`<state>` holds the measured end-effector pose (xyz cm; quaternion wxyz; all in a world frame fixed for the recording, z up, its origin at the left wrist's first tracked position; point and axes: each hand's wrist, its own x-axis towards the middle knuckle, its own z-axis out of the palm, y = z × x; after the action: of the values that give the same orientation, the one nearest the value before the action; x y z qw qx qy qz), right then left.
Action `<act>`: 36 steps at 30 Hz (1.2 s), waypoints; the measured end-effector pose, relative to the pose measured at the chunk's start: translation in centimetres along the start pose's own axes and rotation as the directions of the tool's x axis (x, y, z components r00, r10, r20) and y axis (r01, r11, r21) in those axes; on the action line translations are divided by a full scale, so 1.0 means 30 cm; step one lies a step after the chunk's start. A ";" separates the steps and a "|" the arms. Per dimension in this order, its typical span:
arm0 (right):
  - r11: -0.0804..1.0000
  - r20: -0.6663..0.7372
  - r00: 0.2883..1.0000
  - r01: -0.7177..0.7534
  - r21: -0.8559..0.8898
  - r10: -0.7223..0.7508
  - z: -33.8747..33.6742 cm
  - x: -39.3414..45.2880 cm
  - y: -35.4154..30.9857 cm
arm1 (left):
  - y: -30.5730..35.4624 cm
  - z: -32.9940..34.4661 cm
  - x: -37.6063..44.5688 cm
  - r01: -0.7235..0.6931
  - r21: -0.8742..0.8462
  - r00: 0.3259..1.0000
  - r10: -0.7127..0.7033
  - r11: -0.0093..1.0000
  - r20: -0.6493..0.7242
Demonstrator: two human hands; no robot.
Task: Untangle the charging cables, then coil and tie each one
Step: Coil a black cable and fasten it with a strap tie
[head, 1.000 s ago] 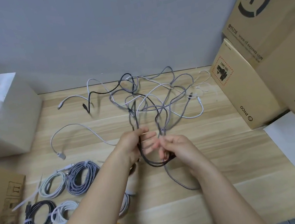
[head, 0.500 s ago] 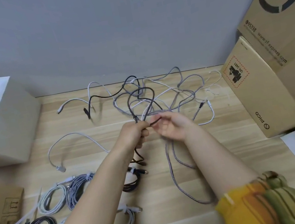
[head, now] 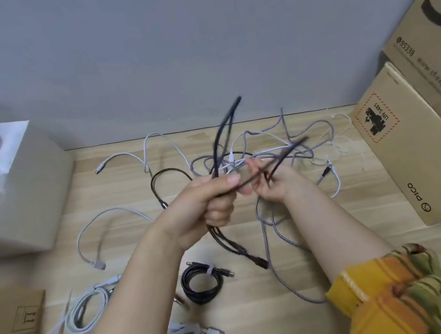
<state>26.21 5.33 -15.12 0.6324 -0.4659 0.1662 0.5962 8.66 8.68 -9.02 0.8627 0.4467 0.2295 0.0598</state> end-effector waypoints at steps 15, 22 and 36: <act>0.319 0.207 0.945 0.283 -0.904 -0.252 -0.046 -0.138 0.077 | -0.108 -0.017 0.244 0.214 -0.033 0.790 -0.193 0.976 -0.582; 0.485 0.149 0.974 0.216 -0.848 -0.173 0.014 -0.075 0.002 | -0.067 -0.049 0.233 0.200 0.324 0.873 -0.019 0.925 -0.487; 0.881 0.133 0.991 0.037 -0.471 0.029 0.155 0.050 -0.009 | 0.027 -0.050 0.113 0.151 0.575 0.986 -0.084 0.804 -0.141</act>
<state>25.19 9.93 -13.79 0.5107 -0.5646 -0.0287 0.6478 11.07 11.32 -10.29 0.6721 0.6708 0.3106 -0.0431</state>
